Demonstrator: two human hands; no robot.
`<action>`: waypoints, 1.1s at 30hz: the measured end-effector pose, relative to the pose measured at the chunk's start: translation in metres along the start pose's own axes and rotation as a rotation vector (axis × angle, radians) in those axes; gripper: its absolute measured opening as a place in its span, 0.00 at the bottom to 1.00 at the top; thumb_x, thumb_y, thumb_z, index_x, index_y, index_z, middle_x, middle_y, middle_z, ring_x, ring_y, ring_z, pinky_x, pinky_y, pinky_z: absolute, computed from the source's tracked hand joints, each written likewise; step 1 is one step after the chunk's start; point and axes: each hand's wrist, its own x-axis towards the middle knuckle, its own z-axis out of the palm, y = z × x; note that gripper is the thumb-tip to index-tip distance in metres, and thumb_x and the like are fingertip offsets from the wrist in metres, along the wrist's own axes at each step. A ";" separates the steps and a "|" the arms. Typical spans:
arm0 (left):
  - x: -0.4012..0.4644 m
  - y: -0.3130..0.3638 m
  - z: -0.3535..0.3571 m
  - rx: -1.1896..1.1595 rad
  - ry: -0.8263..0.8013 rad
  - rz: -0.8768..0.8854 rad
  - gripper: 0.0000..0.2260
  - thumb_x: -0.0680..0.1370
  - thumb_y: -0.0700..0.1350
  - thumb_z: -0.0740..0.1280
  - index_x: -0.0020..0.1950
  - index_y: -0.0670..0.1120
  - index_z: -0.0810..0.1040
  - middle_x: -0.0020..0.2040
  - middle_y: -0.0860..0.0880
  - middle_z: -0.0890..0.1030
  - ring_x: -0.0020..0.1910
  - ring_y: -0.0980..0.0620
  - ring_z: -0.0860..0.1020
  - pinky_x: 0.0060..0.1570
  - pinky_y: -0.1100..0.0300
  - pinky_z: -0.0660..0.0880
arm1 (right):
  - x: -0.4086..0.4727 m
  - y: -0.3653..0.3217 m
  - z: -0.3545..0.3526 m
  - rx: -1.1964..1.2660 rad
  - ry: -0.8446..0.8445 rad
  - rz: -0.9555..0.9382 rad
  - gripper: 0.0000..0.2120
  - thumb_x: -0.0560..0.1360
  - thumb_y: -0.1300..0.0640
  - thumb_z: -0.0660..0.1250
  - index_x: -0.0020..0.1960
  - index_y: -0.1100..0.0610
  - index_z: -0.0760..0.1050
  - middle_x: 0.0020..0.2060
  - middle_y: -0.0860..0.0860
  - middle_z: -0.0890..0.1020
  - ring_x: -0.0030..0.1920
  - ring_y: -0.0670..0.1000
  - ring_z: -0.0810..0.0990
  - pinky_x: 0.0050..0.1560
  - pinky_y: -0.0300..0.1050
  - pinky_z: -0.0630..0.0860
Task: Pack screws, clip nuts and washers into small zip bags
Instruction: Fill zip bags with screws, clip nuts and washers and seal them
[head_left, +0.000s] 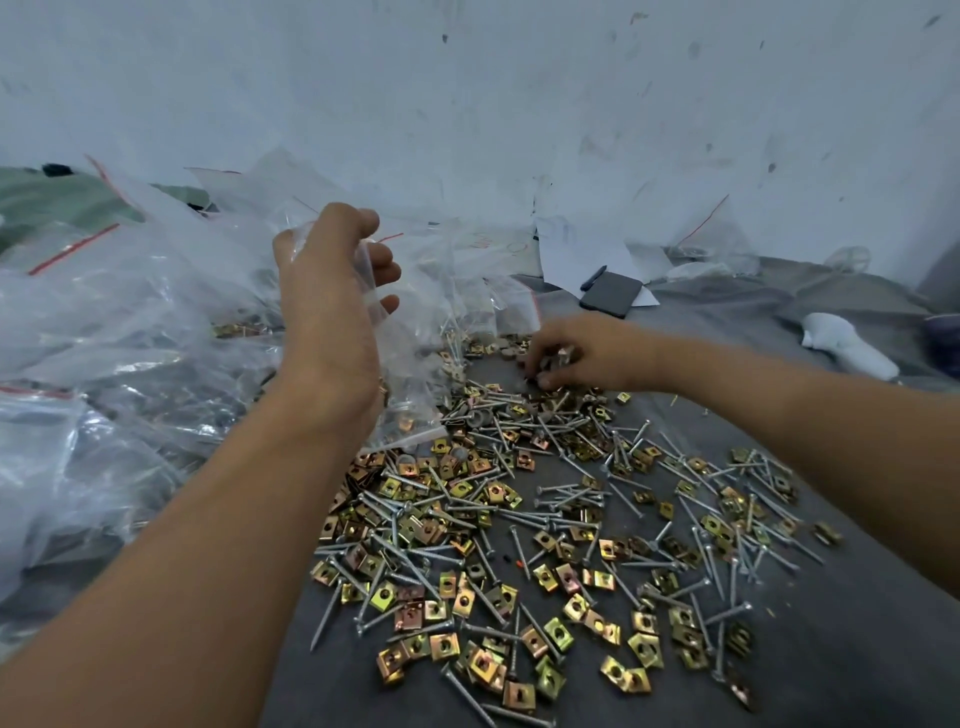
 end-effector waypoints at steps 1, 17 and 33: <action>-0.001 0.000 0.001 -0.009 -0.001 -0.001 0.35 0.69 0.56 0.68 0.72 0.40 0.72 0.49 0.48 0.79 0.46 0.52 0.80 0.50 0.51 0.77 | -0.006 0.006 -0.001 0.046 0.029 0.025 0.09 0.77 0.55 0.76 0.57 0.48 0.83 0.54 0.44 0.83 0.57 0.45 0.80 0.62 0.49 0.77; 0.003 0.003 -0.002 -0.032 0.005 -0.006 0.25 0.69 0.55 0.68 0.61 0.45 0.72 0.44 0.50 0.79 0.43 0.53 0.81 0.47 0.53 0.77 | 0.050 -0.013 0.014 -0.201 0.054 0.141 0.17 0.80 0.46 0.70 0.68 0.41 0.76 0.64 0.44 0.80 0.59 0.51 0.81 0.61 0.52 0.79; 0.002 0.002 -0.001 -0.047 0.002 0.000 0.23 0.70 0.55 0.67 0.62 0.46 0.73 0.44 0.51 0.80 0.44 0.53 0.81 0.46 0.54 0.79 | -0.005 0.032 -0.004 0.173 0.317 0.410 0.18 0.84 0.62 0.59 0.70 0.55 0.79 0.69 0.52 0.78 0.69 0.52 0.76 0.59 0.41 0.69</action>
